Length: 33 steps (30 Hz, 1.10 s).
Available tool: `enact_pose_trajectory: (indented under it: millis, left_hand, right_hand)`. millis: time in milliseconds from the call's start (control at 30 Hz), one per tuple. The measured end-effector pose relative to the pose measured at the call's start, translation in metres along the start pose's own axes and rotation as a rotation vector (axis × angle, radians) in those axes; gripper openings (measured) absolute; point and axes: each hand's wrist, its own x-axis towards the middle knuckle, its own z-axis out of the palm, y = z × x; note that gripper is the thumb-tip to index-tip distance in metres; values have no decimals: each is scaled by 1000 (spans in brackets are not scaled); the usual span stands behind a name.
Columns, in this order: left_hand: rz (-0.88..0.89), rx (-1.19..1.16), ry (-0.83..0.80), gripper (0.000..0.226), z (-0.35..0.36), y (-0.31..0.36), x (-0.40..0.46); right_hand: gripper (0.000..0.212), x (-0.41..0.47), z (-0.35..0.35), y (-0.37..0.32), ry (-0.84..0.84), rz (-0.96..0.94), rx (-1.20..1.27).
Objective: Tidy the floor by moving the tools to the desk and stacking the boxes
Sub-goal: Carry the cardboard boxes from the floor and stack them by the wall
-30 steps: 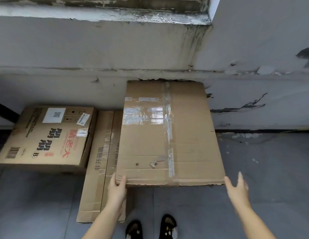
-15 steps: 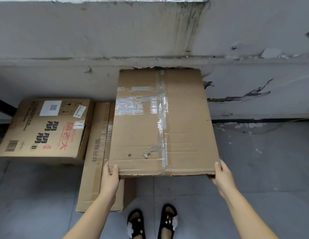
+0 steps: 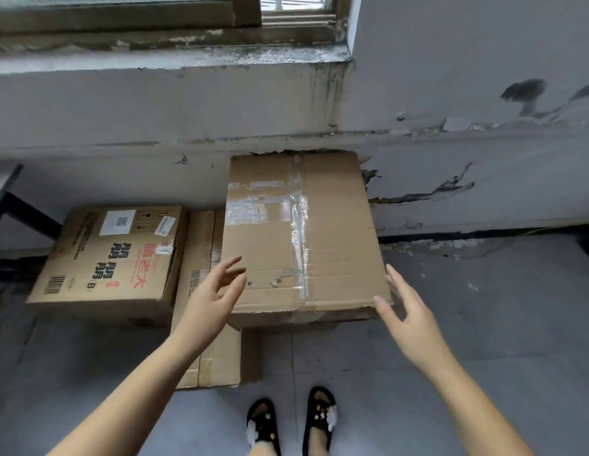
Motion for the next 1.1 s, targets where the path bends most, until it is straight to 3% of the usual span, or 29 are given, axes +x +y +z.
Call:
enact_pose_trajectory:
  millis: [233,333,400,500,700,833,900,967,1100]
  left_hand:
    - [169,-80,-182,36,-14,16,-84]
    - [195,-92,-268,39,-17,-3,-105]
    - [213,-84,-356,40,-20,-18,-112]
    - [241,-69,-510,44,-27,-39,-120]
    - [186,-20,-817,46,-24,-72,-121]
    - [105,14,-1002,51,9,-72,-122]
    - [107,17,-1093,39,25,-68,-138]
    - [175,28,-1165,29,37,-59,-168]
    - [479,67,-1349,48,48,-56,-243]
  right_hand:
    - [62,-123,14,-18,138,30,135]
    - [64,-164,43,-15,306,66,168]
    - [77,-191,69,-14,442,93,199]
    - [85,-228,112,-19,613,199,377]
    - [65,-298,148,-7,618,403,689]
    - [67,-354,174,8,832,463,688]
    - [66,-385,194,15,974,461,686]
    - [60,-417,212,17,1109,474,678]
    - [52,-488,245,12,1363,484,704]
